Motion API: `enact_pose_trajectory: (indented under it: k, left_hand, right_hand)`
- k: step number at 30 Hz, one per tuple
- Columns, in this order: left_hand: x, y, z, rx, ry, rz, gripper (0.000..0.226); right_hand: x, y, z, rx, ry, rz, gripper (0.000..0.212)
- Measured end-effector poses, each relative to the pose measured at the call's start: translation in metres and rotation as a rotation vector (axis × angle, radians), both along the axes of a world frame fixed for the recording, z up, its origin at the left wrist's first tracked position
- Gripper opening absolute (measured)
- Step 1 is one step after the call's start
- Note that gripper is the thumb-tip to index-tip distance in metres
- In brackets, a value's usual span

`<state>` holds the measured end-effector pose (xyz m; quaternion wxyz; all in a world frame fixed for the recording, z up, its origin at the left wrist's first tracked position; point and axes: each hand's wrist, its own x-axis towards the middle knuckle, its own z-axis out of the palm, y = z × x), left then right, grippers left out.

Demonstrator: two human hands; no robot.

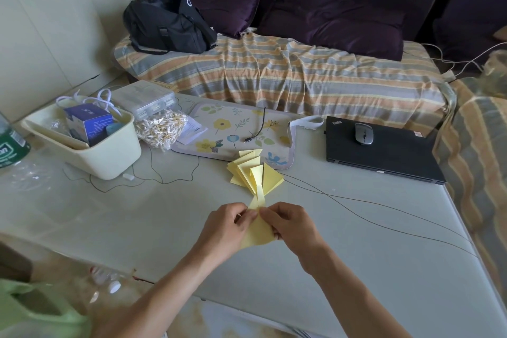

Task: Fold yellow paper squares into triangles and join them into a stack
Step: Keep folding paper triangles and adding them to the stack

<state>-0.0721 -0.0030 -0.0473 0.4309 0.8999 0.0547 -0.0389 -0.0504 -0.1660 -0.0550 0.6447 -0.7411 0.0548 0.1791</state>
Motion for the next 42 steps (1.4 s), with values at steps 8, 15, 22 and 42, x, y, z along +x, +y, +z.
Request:
enact_pose_trajectory:
  k: [8,15,22,42]
  left_hand:
    - [0.002,0.001,-0.002,0.051,-0.047,0.005,0.049]
    - [0.0,0.0,-0.001,0.052,-0.088,-0.008,0.042]
    - [0.001,0.0,0.005,-0.23,-0.09,0.206,0.04]
    - [0.01,0.011,-0.001,-0.725,0.162,0.531,0.034]
  right_hand:
    - [-0.002,0.0,-0.002,0.005,0.022,0.064,0.031]
    - [-0.004,0.0,0.002,-0.134,-0.034,0.151,0.029]
    - [-0.007,0.002,0.009,-0.106,-0.051,0.214,0.021]
    - [-0.006,0.003,0.015,-0.089,-0.069,0.204,0.016]
